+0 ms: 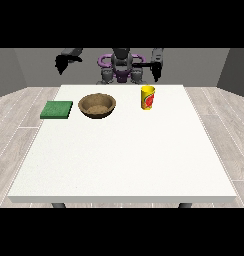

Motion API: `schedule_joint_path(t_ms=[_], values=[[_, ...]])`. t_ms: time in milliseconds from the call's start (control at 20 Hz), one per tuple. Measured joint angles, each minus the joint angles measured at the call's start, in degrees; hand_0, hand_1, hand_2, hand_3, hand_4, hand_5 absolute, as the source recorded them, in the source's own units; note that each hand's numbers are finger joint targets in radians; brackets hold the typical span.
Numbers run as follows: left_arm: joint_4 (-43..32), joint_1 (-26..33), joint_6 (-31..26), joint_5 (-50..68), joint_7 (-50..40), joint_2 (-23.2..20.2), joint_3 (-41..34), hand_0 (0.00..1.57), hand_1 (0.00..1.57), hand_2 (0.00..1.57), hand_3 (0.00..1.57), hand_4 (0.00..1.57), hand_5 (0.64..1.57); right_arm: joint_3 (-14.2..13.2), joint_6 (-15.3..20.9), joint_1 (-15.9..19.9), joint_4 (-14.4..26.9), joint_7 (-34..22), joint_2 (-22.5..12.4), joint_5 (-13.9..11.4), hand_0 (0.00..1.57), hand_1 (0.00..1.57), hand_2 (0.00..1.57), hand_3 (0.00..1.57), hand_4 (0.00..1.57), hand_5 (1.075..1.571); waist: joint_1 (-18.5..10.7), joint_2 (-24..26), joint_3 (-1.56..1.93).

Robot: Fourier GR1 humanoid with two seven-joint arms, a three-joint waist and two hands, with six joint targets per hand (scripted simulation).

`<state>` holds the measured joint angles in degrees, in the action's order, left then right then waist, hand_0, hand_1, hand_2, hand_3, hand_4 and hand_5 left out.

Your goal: Pick the cup and pour the ball into the bowl, then pick the bowl and place it on the pad

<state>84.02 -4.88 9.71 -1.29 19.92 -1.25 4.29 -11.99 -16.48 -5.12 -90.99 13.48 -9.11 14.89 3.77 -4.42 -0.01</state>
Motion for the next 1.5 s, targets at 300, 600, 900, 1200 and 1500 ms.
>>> schedule_joint_path(t_ms=[300,600,900,1200,1500], values=[[-12.0,-4.9,-0.7,0.4,7.5,-1.1,-4.7,0.00,0.00,0.00,0.00,0.00,1.452,-1.9,-2.3,2.3,3.9,2.1,-1.6,0.5,0.00,0.00,0.00,0.00,0.26,1.571,0.8,-1.1,0.00],[-24.1,-10.2,1.5,0.2,14.5,-0.5,-8.5,0.00,0.00,0.00,0.00,0.00,1.487,-2.9,-4.8,3.4,5.7,3.2,-3.0,1.0,0.00,0.00,0.00,0.00,0.26,1.569,2.8,-2.3,0.00],[-33.5,-13.7,4.4,-0.9,20.3,-1.1,-11.1,1.23,1.23,1.57,1.57,1.10,1.568,-4.7,-8.1,4.3,7.2,4.6,-5.2,2.7,0.00,0.00,0.00,0.00,0.18,1.569,4.9,-5.2,0.01],[-40.0,-15.8,12.2,-4.8,25.7,-0.7,-11.7,1.30,1.30,1.57,1.57,1.21,1.556,-7.7,-11.5,5.0,8.5,3.9,-8.2,6.6,0.00,0.00,0.00,0.00,0.34,1.569,6.6,-6.4,0.06],[-41.7,-18.5,19.9,-12.7,16.6,-1.8,-7.1,1.32,1.32,1.57,1.57,1.22,1.553,-8.7,-11.9,4.5,11.5,0.0,-9.8,7.5,0.00,0.00,0.00,0.00,0.47,1.571,5.6,0.4,0.08]])
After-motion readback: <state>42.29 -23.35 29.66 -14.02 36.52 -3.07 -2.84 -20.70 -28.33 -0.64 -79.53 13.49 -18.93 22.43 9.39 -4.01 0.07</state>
